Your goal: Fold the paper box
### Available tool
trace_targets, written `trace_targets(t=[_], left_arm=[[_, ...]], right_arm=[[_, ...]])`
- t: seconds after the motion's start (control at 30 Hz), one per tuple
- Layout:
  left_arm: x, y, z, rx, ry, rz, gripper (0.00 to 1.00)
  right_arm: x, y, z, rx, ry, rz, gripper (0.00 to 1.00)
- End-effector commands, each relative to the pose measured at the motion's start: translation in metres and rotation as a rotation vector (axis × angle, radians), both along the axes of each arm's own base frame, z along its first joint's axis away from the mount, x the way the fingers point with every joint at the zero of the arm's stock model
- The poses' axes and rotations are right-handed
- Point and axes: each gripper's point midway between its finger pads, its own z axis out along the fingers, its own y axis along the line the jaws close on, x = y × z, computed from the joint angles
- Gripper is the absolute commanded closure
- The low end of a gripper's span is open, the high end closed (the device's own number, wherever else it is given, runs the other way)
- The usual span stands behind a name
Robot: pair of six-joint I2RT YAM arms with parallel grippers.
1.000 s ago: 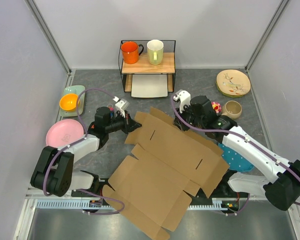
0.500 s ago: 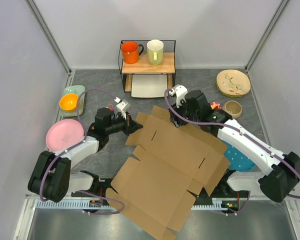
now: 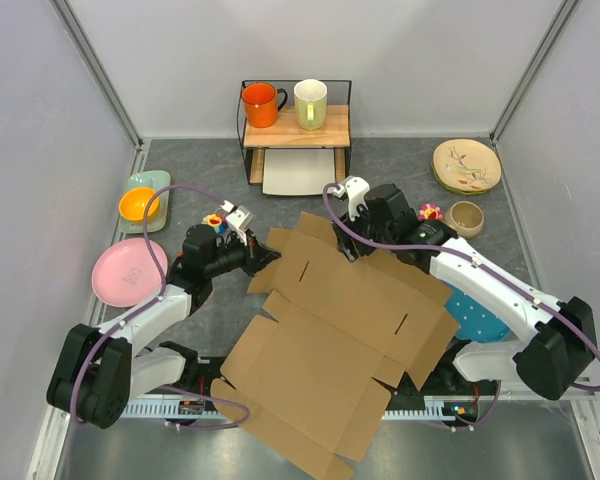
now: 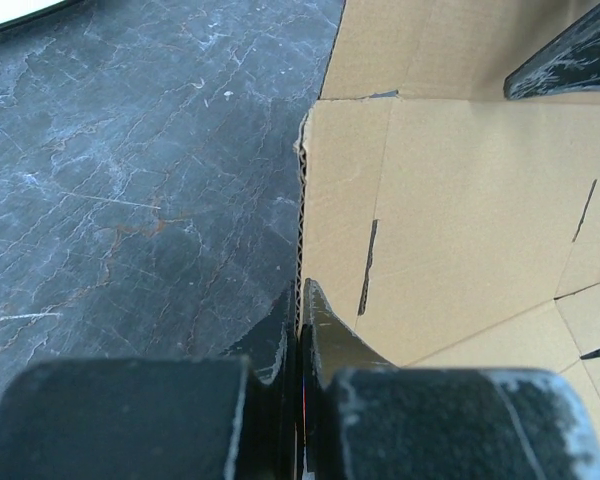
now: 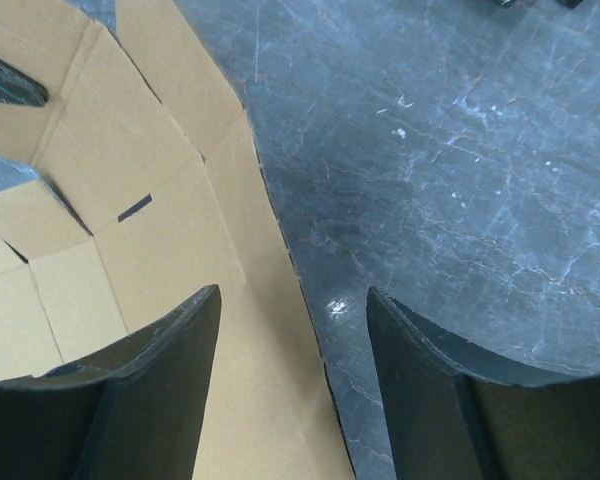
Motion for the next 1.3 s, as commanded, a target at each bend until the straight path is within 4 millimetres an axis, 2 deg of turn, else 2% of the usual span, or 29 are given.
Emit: trace_targets(t=[0.0,0.07,0.17,0.2,0.33,0.37,0.5,0.67,0.73,0.77,0.8,0.83,1.0,1.03,1.07,1.13,1.17,1.27], left_arm=[[0.003,0.002,0.013,0.007,-0.101,0.005,0.98],[0.003,0.002,0.012,0.007,-0.100,0.007,0.98],[0.002,0.003,0.014,0.007,-0.104,0.011,0.98],[0.002,0.004,0.014,0.008,-0.103,0.014,0.98],[0.004,0.006,0.014,0.006,-0.083,0.047,0.95],[0.005,0.008,0.013,0.007,-0.072,0.060,0.92],[0.006,0.008,0.016,0.005,-0.035,0.074,0.74],[0.007,0.015,0.017,0.013,-0.013,0.127,0.69],[0.007,0.019,0.017,0.016,0.002,0.157,0.65],[0.009,0.023,0.016,0.022,0.007,0.189,0.61],[0.009,0.025,0.014,0.026,0.025,0.208,0.52],[0.010,0.028,0.017,0.025,0.020,0.227,0.52],[0.022,0.043,0.028,-0.004,0.015,0.364,0.44],[0.024,0.044,0.031,-0.013,0.012,0.380,0.39],[0.027,0.048,0.033,-0.018,0.008,0.410,0.18],[0.029,0.050,0.037,-0.028,0.006,0.431,0.14],[0.031,0.051,0.039,-0.028,0.003,0.443,0.07],[0.035,0.057,0.036,-0.007,0.037,0.486,0.03]], right_arm=[[-0.006,0.011,-0.012,0.020,0.040,0.050,0.36],[-0.007,0.012,-0.016,0.019,0.054,0.058,0.40],[-0.007,0.013,-0.010,0.032,0.033,0.058,0.56],[-0.007,0.013,-0.007,0.036,0.025,0.059,0.64],[-0.006,0.013,0.000,0.053,0.009,0.037,0.78],[-0.005,0.013,0.002,0.045,-0.007,0.032,0.79],[0.000,0.012,0.011,0.019,-0.062,0.032,0.83],[0.016,0.013,0.032,-0.033,-0.165,0.012,0.88],[0.026,0.007,0.037,-0.089,-0.224,-0.024,0.89],[0.027,0.010,0.039,-0.108,-0.247,-0.026,0.90],[0.029,0.010,0.039,-0.129,-0.263,-0.028,0.91],[0.035,0.005,0.040,-0.184,-0.296,-0.048,0.91],[0.032,0.013,0.039,-0.340,-0.395,-0.017,0.94],[0.032,0.015,0.035,-0.367,-0.399,-0.008,0.94],[0.029,0.017,0.036,-0.397,-0.420,0.004,0.94],[0.025,0.020,0.034,-0.426,-0.433,0.026,0.95],[0.021,0.024,0.034,-0.447,-0.448,0.039,0.95],[0.014,0.023,0.033,-0.512,-0.481,0.060,0.96]])
